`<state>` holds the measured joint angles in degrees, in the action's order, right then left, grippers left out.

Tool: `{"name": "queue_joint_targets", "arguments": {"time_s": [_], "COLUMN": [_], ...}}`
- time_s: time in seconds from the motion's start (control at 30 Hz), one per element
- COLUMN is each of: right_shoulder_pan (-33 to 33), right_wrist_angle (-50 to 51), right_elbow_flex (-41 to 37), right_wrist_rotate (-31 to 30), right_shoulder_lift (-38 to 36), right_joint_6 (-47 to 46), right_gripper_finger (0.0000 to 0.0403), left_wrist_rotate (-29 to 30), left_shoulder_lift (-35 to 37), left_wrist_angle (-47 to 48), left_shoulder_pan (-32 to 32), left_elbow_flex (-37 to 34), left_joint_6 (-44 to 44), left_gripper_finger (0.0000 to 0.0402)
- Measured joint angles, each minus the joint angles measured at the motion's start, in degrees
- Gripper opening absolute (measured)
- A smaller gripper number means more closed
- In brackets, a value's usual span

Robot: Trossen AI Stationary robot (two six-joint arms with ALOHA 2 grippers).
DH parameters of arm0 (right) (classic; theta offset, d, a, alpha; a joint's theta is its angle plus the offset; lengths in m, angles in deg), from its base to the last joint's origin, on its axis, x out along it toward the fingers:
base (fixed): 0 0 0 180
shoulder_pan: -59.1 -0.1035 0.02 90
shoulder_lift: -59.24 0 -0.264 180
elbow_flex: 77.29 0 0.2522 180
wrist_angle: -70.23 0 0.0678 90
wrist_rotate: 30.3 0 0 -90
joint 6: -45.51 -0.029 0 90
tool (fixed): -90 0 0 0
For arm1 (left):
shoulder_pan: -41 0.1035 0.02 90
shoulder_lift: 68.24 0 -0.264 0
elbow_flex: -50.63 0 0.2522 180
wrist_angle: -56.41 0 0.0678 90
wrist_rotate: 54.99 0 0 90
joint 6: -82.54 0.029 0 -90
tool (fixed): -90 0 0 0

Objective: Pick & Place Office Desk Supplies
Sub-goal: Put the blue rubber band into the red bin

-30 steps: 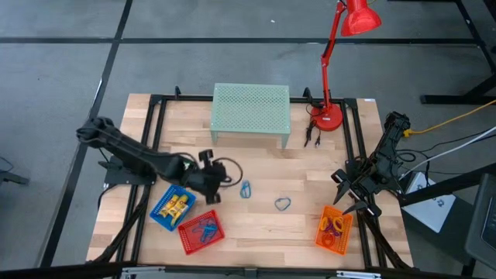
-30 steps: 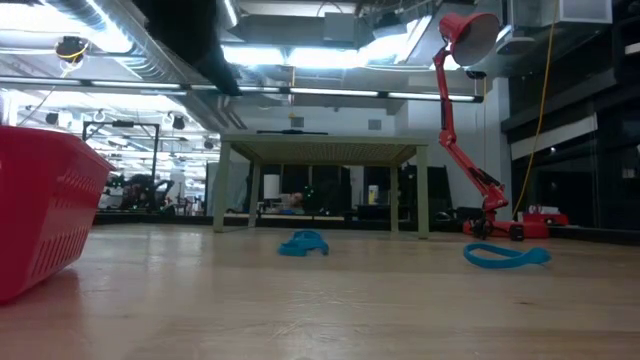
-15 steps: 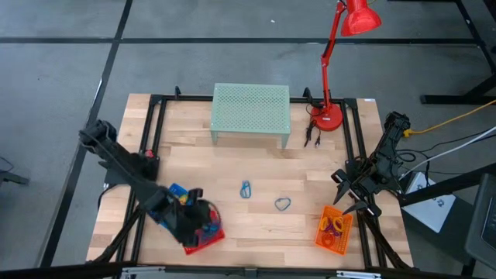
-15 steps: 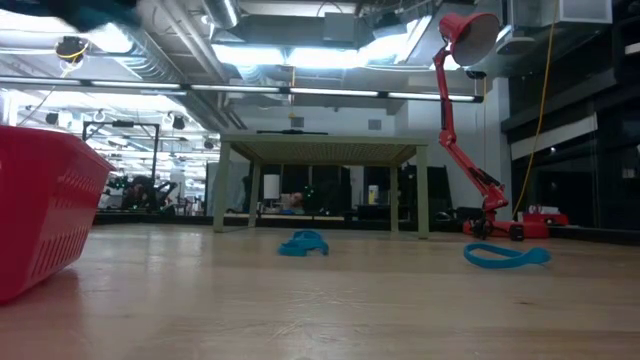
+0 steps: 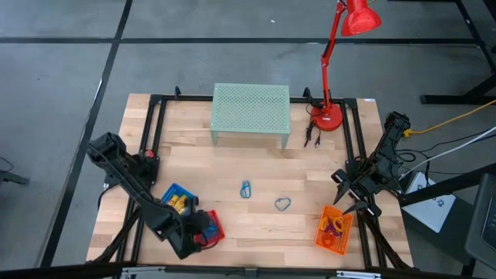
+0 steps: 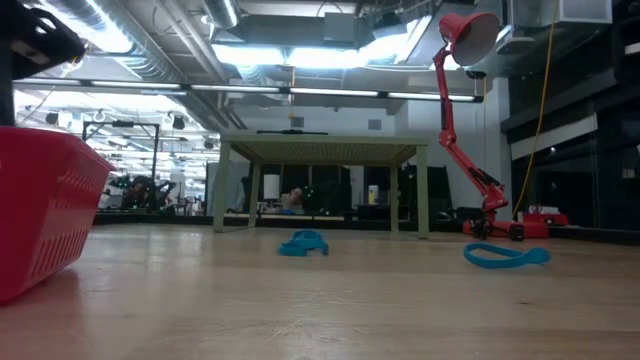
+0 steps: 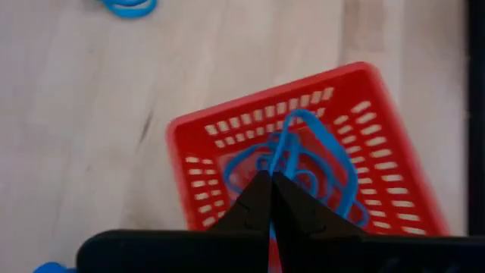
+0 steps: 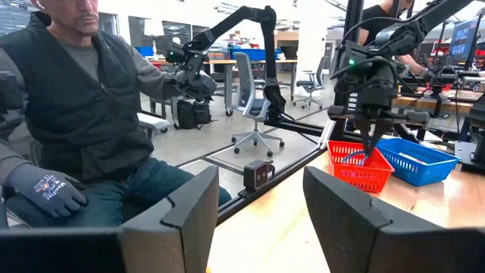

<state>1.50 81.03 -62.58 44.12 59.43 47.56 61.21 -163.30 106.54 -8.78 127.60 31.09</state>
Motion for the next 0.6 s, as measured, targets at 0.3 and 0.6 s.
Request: {"name": "queue_joint_targets", "arguments": {"time_s": [0.3, 0.6], "right_shoulder_pan": [0.0, 0.0], "right_wrist_angle": [0.0, 0.0], "right_elbow_flex": [0.0, 0.0], "right_wrist_rotate": [0.0, 0.0], "right_shoulder_lift": [0.0, 0.0], "right_joint_6": [0.0, 0.0], "right_gripper_finger": [0.0195, 0.0194], "left_wrist_rotate": [-0.1, 5.4], "left_shoulder_lift": [0.0, 0.6], "left_wrist_angle": [2.9, 2.2], "left_shoulder_pan": [0.7, 0.8], "left_elbow_flex": [0.0, 0.0], "left_joint_6": [-2.8, 0.0], "left_gripper_finger": [0.0055, 0.0133]}}
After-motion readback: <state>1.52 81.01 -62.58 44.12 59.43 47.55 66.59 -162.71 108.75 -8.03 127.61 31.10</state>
